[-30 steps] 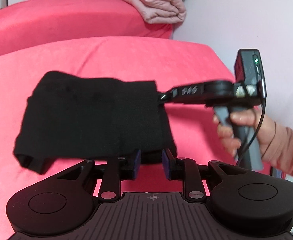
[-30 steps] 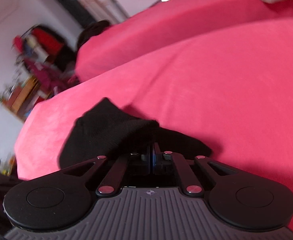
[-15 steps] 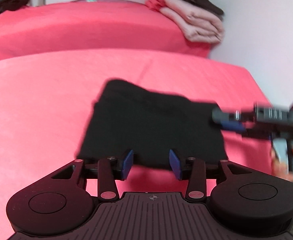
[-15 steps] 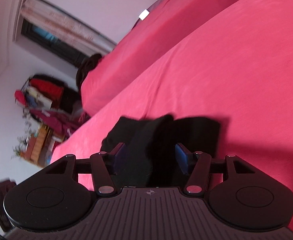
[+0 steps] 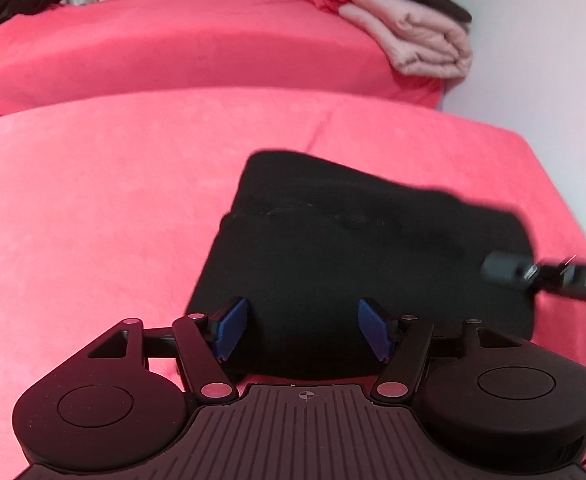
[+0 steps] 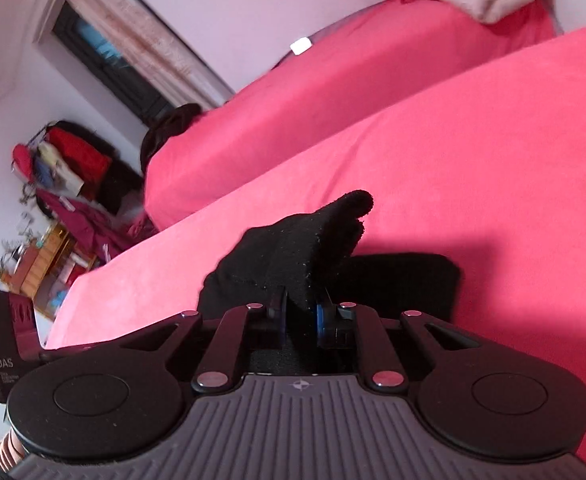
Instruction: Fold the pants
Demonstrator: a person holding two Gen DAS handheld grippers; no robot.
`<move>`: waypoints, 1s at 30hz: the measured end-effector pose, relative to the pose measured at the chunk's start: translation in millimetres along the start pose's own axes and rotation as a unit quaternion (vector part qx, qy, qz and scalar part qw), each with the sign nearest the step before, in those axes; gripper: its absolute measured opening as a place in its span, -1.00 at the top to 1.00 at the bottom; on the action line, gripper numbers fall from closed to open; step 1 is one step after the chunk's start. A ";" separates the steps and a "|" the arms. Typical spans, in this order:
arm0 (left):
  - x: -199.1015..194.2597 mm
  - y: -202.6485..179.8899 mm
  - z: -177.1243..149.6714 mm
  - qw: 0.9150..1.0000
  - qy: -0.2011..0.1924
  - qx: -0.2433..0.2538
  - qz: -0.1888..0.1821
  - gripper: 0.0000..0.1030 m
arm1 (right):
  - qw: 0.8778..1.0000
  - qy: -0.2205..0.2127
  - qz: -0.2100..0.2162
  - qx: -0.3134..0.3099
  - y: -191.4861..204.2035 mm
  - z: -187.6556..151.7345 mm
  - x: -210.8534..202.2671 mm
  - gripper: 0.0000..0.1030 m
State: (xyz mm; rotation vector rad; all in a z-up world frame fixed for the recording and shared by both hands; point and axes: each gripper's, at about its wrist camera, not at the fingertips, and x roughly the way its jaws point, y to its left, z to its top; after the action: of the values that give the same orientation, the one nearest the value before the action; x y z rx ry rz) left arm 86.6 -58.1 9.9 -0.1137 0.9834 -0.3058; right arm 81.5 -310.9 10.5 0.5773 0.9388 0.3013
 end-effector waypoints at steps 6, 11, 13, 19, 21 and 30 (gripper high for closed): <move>5.7 1.6 -6.4 1.000 0.006 0.019 0.008 -1.00 | 0.999 0.019 -0.017 0.043 -18.8 -7.9 10.0 0.54; -9.1 19.4 -3.2 1.000 -0.013 -0.004 0.010 -1.00 | 0.992 -0.036 -0.117 -0.039 -0.8 11.1 -5.8 -0.20; -7.9 27.6 -2.2 1.000 -0.015 -0.016 0.011 -1.00 | 0.985 -0.057 -0.142 -0.075 11.6 26.0 -3.9 -0.27; 20.3 29.3 -1.3 0.999 0.016 -0.034 0.015 -1.00 | 0.983 -0.028 -0.082 -0.162 78.9 44.8 60.1 -0.31; 20.0 22.5 -0.9 1.000 0.014 -0.016 0.021 -1.00 | 0.982 -0.002 -0.053 -0.182 99.5 42.7 89.2 -0.28; 25.1 22.6 5.1 0.999 0.029 -0.012 0.021 -1.00 | 0.994 0.033 -0.096 -0.043 62.0 54.2 134.6 -0.28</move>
State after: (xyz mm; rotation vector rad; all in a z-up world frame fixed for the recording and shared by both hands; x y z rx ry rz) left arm 108.4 -44.5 -12.6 -0.1055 1.0459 -0.2605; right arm 202.4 -213.8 -18.6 0.3962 1.0312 0.1881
